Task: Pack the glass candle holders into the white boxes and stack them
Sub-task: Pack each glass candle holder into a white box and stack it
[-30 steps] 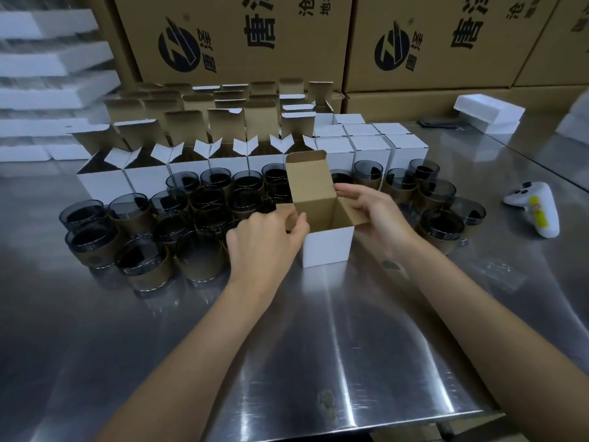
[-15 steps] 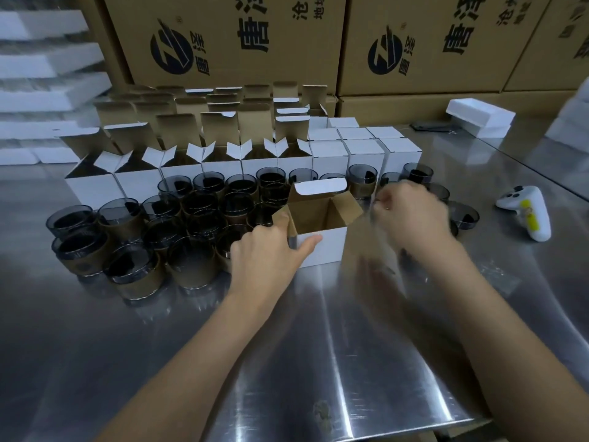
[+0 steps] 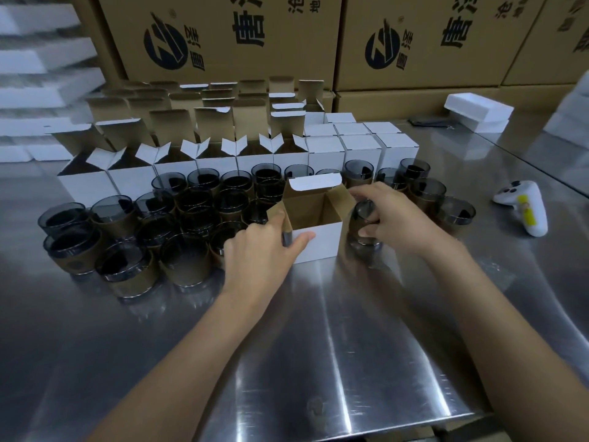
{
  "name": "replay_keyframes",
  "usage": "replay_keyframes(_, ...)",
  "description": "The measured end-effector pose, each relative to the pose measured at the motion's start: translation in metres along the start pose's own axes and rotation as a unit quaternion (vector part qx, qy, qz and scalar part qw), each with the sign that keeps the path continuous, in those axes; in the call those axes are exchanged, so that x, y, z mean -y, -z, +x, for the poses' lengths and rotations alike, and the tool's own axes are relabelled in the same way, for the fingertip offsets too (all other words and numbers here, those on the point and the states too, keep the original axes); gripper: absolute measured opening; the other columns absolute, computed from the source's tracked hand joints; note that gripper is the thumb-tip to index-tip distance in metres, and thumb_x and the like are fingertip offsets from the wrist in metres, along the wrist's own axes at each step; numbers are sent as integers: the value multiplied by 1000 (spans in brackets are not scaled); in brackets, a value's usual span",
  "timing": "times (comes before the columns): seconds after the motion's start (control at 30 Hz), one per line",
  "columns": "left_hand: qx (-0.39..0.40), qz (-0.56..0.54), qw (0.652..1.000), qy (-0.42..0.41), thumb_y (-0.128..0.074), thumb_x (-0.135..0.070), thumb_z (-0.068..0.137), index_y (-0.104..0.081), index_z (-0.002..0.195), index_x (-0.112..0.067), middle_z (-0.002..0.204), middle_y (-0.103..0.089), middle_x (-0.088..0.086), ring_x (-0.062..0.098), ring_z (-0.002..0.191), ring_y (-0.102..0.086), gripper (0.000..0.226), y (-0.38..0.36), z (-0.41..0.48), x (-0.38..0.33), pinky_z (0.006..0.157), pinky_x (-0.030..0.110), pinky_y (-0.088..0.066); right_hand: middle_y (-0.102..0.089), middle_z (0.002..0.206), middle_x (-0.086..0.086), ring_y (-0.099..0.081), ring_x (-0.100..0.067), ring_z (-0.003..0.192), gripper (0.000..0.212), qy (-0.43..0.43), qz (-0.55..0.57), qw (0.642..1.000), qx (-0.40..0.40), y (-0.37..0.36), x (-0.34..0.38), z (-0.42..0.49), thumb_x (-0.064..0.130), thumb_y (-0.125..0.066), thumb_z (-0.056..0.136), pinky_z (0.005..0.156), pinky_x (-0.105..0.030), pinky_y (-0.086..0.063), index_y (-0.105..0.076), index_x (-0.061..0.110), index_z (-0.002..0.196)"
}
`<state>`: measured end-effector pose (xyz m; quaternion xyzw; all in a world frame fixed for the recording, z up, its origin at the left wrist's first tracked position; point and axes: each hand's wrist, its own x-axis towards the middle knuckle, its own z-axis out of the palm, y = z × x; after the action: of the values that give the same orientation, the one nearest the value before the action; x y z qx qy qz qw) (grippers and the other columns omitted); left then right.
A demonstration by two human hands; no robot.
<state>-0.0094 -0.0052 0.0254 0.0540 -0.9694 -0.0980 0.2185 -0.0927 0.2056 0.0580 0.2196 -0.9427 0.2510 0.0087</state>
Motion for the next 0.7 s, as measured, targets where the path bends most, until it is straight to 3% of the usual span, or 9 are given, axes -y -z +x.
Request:
replay_keyframes(0.13,-5,-6,1000,-6,-41,-71,86,-55,129,-24,77,-66,8,32,81,-65,64,-1,0,1,61,32,-38,-58,115,11,-65,-2,88,55,21,85,996,-8,7,-6,-2,-1,-71,83,76,-19,-53,-58,27,129)
replay_keyframes(0.27,1,-11,1000,-3,-40,-71,86,-55,127,-23,77,-66,7,32,80,-65,65,-2,1,2,62,33,-43,-62,108,3,-62,-9,98,30,20,100,985,-136,16,-11,-3,13,-65,91,92,-26,-49,-65,18,121)
replay_keyframes(0.33,2,-9,1000,-2,-40,-71,86,-56,126,-23,76,-66,7,33,80,-65,64,-2,1,1,63,34,-44,-56,118,-1,-57,-16,109,35,-6,55,993,-107,18,-15,-2,24,-64,92,97,-29,-44,-61,19,126)
replay_keyframes(0.4,0,-5,1000,-3,-40,-71,86,-55,127,-23,76,-65,8,33,80,-65,65,-2,1,2,62,34,-43,-48,133,-5,-48,-20,122,51,-40,11,999,-19,17,-21,-1,36,-64,91,101,-29,-37,-52,20,138)
replay_keyframes(0.5,-1,-4,1000,-5,-39,-71,86,-55,127,-24,76,-66,8,33,79,-65,65,-2,1,2,61,33,-40,-39,146,-2,-40,-19,132,71,-69,28,994,81,12,-24,0,41,-70,86,99,-25,-32,-37,25,147)
replay_keyframes(0.7,3,-2,1000,-6,-38,-71,87,-54,129,-24,77,-66,7,32,79,-65,65,-2,1,2,63,35,-47,-60,128,8,-53,-8,114,68,-43,50,998,6,20,-23,-4,40,-81,72,92,-24,-41,-54,28,133)
